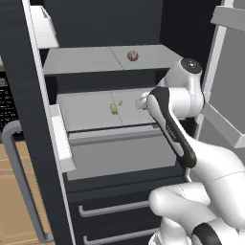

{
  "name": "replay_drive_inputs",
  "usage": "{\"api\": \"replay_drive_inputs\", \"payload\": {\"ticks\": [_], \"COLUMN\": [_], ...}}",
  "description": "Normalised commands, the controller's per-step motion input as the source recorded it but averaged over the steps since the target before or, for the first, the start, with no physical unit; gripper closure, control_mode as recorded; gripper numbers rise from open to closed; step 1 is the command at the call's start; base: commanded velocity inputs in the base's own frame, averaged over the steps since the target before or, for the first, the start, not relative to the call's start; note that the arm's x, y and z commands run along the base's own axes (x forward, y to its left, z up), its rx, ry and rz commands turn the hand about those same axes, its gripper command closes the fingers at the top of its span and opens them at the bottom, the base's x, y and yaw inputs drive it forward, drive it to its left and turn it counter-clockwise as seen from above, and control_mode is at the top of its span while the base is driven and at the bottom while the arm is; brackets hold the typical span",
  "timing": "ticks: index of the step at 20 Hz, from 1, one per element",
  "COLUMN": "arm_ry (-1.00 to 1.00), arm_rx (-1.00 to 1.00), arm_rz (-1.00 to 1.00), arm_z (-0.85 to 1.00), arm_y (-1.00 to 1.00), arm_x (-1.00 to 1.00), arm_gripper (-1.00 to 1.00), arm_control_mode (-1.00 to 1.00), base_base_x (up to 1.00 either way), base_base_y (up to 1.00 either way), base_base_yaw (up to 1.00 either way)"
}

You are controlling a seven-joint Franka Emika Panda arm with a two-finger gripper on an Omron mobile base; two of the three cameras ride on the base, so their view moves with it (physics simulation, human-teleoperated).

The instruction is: Pick the egg and butter from the fridge and place them by the bowl for mixing.

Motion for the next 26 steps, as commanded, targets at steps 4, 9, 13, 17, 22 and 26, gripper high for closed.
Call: {"api": "replay_drive_inputs", "payload": {"ticks": [4, 9, 13, 17, 22, 26], "arm_ry": [-0.13, -0.09, -0.07, -0.14, -0.04, 0.06], "arm_rx": [0.0, 0.0, 0.0, 0.04, 0.01, 0.0], "arm_rz": [0.02, 0.0, -0.09, -0.16, -0.02, 0.01], "arm_z": [0.99, 0.92, 0.65, 0.37, 0.05, 0.0], "arm_y": [0.1, -0.02, -0.18, -0.33, -0.02, 0.0], "arm_x": [-0.07, -0.07, 0.0, 0.03, 0.36, 0.58], "arm_gripper": [-1.0, -1.0, -1.0, -1.0, -1.0, -1.0], "arm_control_mode": [-1.0, -1.0, -1.0, -1.0, -1.0, -1.0], "base_base_x": [0.0, 0.0, 0.0, 0.0, 0.0, 0.0], "base_base_y": [0.0, 0.0, 0.0, 0.0, 0.0, 0.0], "base_base_yaw": [0.0, 0.0, 0.0, 0.0, 0.0, 0.0]}}
